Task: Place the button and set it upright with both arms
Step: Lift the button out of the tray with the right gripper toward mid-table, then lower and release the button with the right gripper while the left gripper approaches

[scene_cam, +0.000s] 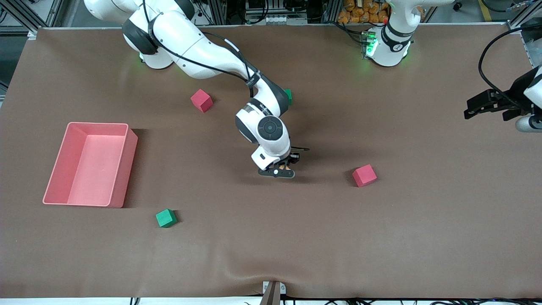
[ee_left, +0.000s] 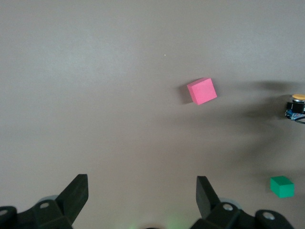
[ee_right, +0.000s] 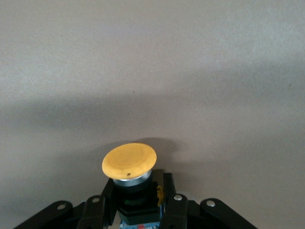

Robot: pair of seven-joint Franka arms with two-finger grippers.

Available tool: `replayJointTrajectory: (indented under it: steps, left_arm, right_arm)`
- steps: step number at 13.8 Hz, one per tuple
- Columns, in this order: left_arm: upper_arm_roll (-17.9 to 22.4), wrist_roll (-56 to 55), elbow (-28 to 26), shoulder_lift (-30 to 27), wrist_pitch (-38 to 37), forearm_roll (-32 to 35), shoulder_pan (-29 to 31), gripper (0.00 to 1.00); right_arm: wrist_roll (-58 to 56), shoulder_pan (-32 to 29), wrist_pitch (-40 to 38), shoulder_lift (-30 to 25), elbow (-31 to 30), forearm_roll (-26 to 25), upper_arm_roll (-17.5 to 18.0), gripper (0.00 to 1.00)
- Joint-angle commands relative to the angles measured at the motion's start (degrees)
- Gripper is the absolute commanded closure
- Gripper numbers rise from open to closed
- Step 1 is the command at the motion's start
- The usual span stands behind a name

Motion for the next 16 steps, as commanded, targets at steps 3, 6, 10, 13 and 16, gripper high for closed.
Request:
replayJointTrajectory:
  steps: [3, 6, 10, 13, 16]
  left_arm:
    - [0.12, 0.01, 0.77, 1.05, -0.68, -0.83, -1.51, 0.00]
    - [0.12, -0.07, 1.03, 1.23, -0.50, -0.83, -2.39, 0.00]
    - [0.12, -0.07, 1.21, 1.76, -0.41, -1.26, -2.39, 0.00]
    - [0.12, -0.25, 1.21, 1.76, -0.41, -2.23, -2.39, 0.00]
    - [0.12, -2.26, 1.21, 2.29, -0.41, -2.41, -3.53, 0.00]
  right_arm:
    - [3.21, 2.45, -1.05, 1.16, 1.30, 1.01, -0.59, 0.99]
    - [3.12, 3.24, -1.05, 1.07, 0.16, 0.92, -0.68, 0.97]
    - [2.77, 3.69, -0.96, 1.07, -0.20, -0.65, -0.76, 0.17]
    - [2.86, 3.60, -0.88, 0.81, -0.20, -4.52, -0.68, 0.00]
    - [3.12, 3.51, -1.05, -1.29, -0.20, -4.18, -0.68, 0.00]
